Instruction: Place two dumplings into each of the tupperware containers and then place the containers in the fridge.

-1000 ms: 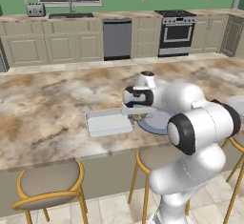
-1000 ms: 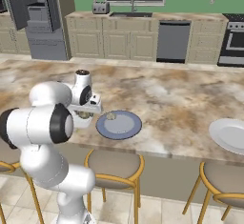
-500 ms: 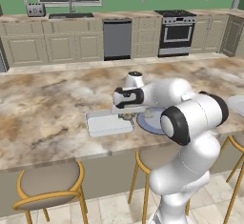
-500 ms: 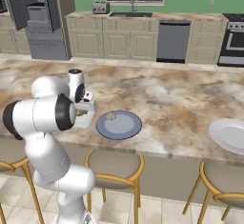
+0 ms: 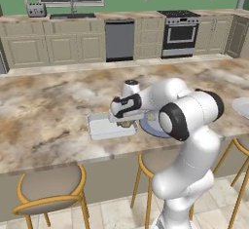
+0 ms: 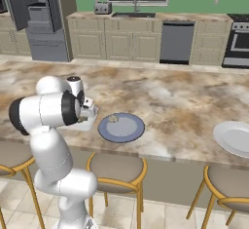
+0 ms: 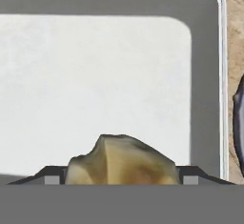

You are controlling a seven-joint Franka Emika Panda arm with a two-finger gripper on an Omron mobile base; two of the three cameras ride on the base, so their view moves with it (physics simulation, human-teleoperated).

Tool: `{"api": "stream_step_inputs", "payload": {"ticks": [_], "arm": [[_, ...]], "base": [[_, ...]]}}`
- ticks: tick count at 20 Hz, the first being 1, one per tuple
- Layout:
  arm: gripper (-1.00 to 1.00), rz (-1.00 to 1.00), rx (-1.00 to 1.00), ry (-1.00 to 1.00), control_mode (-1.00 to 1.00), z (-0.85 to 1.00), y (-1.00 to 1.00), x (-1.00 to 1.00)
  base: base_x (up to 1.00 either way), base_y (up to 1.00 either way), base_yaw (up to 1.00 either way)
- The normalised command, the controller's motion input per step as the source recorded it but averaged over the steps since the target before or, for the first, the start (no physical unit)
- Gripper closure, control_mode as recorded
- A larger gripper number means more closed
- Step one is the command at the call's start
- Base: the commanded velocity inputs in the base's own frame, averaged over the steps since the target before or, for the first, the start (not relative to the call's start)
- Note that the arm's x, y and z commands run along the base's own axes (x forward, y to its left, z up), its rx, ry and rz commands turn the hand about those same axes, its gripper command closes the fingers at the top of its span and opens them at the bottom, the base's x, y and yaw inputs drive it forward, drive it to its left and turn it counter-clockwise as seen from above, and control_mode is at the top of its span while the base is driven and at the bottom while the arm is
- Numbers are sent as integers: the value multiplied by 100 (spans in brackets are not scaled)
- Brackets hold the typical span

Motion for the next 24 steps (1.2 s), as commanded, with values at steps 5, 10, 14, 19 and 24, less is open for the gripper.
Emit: {"api": "stream_step_inputs", "payload": {"ticks": [5, 10, 14, 19, 24], "arm": [[100, 0, 0, 0, -100, -1, 0, 22], [-100, 0, 0, 0, -100, 0, 0, 17], [-100, 0, 0, 0, -100, 0, 0, 6], [-100, 0, 0, -1, -100, 1, 0, 0], [-100, 0, 0, 0, -100, 10, 0, -7]], "base": [[0, 0, 0], [0, 0, 0], [0, 0, 0], [0, 0, 0], [0, 0, 0]]}}
